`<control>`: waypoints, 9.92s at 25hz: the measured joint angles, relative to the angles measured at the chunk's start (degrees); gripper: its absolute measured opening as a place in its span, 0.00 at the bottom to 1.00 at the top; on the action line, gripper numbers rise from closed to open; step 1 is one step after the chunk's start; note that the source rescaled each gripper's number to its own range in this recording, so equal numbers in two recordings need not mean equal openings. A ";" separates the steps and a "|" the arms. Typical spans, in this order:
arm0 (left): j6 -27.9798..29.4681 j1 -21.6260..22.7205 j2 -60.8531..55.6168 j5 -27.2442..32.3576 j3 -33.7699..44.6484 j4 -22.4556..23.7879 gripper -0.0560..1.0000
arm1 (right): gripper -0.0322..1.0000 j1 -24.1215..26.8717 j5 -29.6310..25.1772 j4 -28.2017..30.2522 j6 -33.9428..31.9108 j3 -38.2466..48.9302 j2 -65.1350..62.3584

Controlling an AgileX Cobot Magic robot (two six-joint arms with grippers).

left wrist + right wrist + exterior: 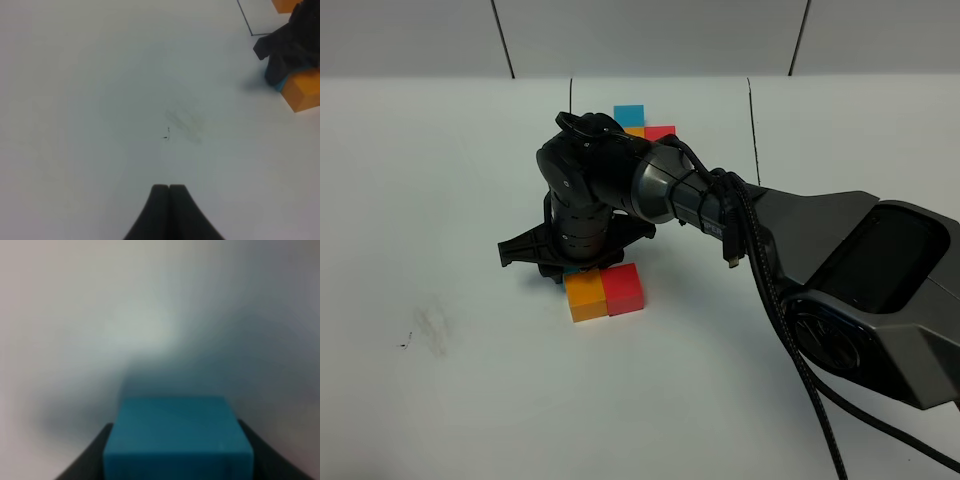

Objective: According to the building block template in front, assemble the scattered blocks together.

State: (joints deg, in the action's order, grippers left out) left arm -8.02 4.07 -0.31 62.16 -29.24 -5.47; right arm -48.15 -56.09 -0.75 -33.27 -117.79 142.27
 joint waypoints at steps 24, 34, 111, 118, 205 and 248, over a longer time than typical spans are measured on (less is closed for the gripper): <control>0.00 0.00 0.00 0.00 0.00 0.00 0.05 | 0.45 0.00 0.20 -0.79 0.00 0.00 0.00; 0.00 0.00 0.00 0.00 0.00 0.00 0.05 | 0.45 0.00 0.20 -0.73 0.00 0.00 0.00; -0.05 0.00 0.00 0.00 0.00 0.00 0.05 | 0.76 -0.11 -4.03 4.26 8.36 -1.62 0.30; -0.05 0.00 0.00 0.00 0.00 0.00 0.05 | 0.76 -0.11 -5.07 4.19 8.36 -2.49 -0.78; -0.16 0.00 0.00 -0.06 0.00 0.00 0.05 | 0.04 25.02 -13.55 10.12 7.30 24.99 -44.21; -0.15 0.00 0.00 -0.06 0.00 0.00 0.05 | 0.04 44.38 -11.89 12.80 13.84 86.41 -106.12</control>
State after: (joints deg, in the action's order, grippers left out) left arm -8.17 4.07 -0.31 62.10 -29.24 -5.47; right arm -3.78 -67.99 12.04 -19.43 -31.38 36.15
